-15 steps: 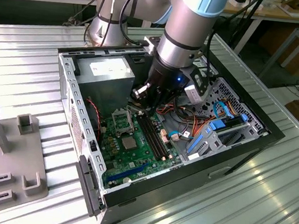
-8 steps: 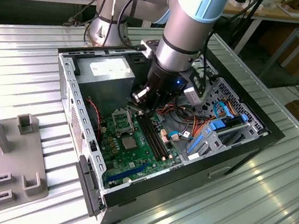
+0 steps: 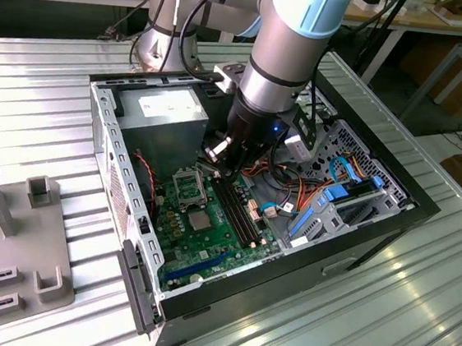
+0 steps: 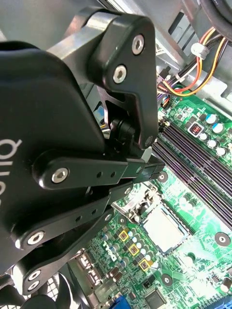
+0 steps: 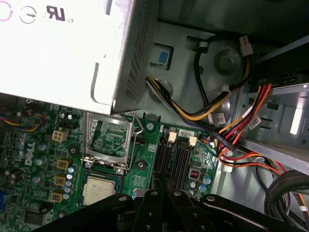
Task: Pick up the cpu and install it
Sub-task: 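Close the cpu cover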
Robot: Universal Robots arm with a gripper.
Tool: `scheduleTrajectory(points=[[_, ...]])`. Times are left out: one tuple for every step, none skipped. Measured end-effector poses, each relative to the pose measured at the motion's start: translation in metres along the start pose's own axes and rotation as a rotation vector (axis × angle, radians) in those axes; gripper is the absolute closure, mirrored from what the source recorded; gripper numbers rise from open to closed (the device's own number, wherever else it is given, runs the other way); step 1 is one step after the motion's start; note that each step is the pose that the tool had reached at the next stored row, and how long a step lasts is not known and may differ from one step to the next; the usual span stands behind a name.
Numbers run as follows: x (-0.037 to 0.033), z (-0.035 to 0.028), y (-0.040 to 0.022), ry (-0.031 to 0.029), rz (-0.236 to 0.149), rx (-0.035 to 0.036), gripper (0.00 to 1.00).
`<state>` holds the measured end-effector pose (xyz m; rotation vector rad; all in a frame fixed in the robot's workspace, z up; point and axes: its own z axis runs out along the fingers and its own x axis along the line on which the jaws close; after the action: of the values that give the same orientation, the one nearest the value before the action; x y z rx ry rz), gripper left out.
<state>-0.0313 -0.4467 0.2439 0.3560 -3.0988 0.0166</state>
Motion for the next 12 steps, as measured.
scheduleTrajectory(points=[[0.0000, 0.0000, 0.0000, 0.0000, 0.000, 0.0000, 0.89], [0.0000, 0.0000, 0.0000, 0.0000, 0.000, 0.0000, 0.89], [0.0000, 0.0000, 0.0000, 0.0000, 0.000, 0.0000, 0.89], [0.0000, 0.0000, 0.0000, 0.0000, 0.000, 0.0000, 0.89], [0.0000, 0.0000, 0.0000, 0.0000, 0.000, 0.0001, 0.89], [0.0000, 0.0000, 0.0000, 0.0000, 0.000, 0.0000, 0.89], [0.0000, 0.0002, 0.0000, -0.0001, 0.000, 0.0000, 0.89], [0.0000, 0.0002, 0.0000, -0.0001, 0.000, -0.0001, 0.89], [0.0000, 0.0003, 0.0001, -0.0001, -0.001, -0.0001, 0.89], [-0.0001, 0.0004, 0.0003, -0.0002, -0.002, -0.0003, 0.89], [-0.0002, 0.0004, 0.0006, -0.0003, -0.004, -0.0003, 0.89], [-0.0002, 0.0003, 0.0005, -0.0002, -0.008, -0.0001, 0.89]])
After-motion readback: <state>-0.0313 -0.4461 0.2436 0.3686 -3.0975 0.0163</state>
